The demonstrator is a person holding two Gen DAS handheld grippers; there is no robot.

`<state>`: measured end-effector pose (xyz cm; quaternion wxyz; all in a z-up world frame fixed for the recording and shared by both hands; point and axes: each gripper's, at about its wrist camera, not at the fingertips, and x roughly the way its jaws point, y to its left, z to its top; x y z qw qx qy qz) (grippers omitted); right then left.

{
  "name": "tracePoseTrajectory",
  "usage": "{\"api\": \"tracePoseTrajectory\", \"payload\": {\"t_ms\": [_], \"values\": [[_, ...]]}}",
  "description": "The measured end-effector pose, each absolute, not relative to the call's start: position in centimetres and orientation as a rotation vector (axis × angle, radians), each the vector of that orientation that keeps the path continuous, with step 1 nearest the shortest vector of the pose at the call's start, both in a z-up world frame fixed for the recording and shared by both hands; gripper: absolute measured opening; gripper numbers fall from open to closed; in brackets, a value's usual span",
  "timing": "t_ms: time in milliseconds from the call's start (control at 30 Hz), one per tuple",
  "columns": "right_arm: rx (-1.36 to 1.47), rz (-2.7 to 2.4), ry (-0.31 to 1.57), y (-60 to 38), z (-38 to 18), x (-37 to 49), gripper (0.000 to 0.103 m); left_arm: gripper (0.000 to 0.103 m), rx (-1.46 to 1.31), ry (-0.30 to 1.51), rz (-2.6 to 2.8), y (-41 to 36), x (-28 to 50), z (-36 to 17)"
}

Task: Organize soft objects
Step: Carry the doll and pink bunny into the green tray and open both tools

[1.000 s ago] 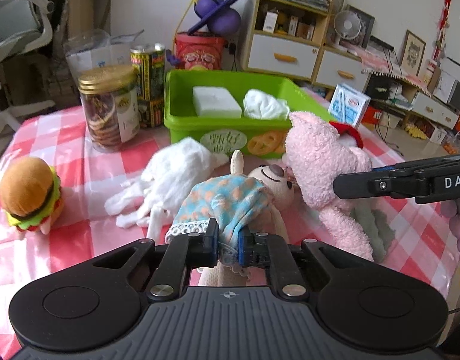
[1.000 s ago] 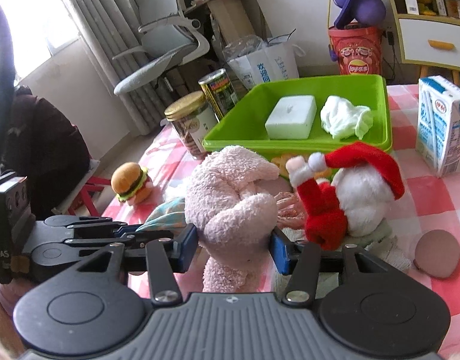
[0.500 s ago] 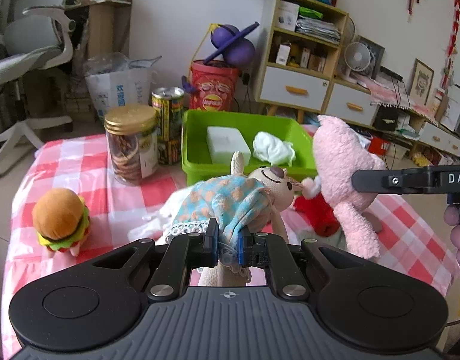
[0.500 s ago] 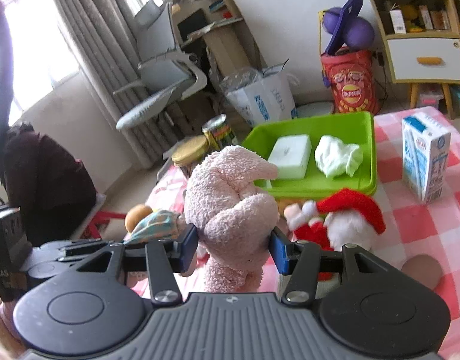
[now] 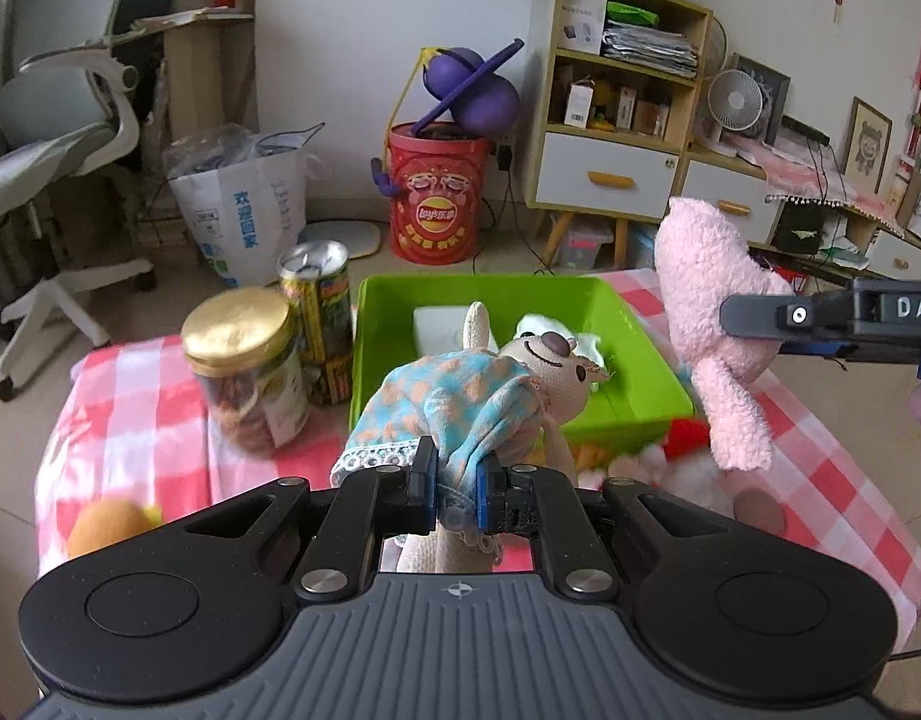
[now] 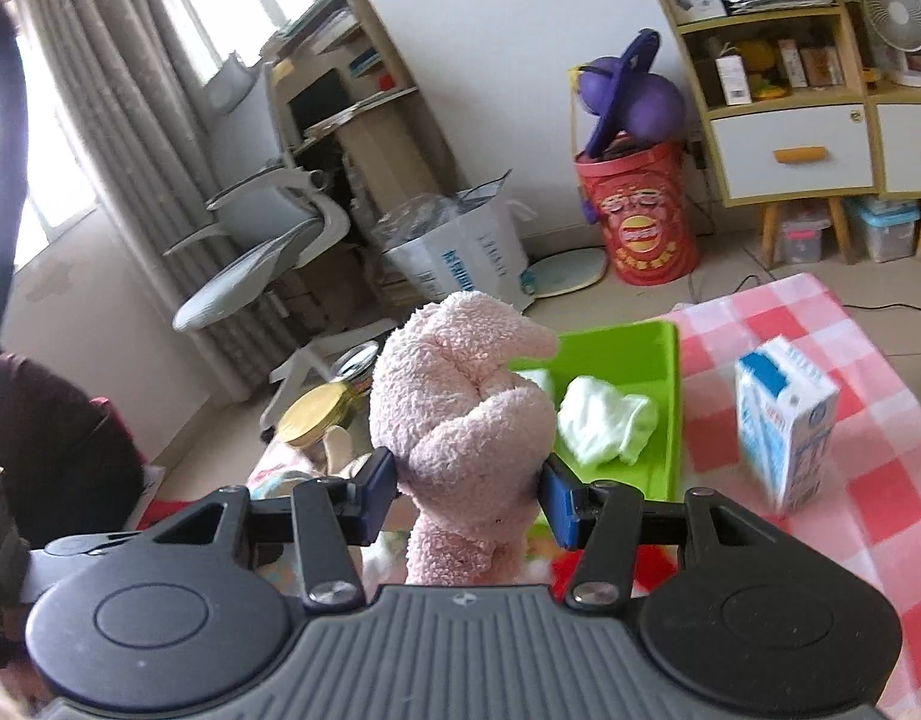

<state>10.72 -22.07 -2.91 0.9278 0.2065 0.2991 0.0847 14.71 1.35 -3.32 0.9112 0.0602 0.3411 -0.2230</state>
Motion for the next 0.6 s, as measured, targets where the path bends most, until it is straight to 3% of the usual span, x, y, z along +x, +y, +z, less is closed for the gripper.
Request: {"api": "tracePoseTrajectory", "payload": {"t_ms": [600], "values": [[0.364,0.100,0.678,-22.4,-6.0,17.5,0.017,0.008,0.260,0.818,-0.466,-4.2,22.6,-6.4]]}}
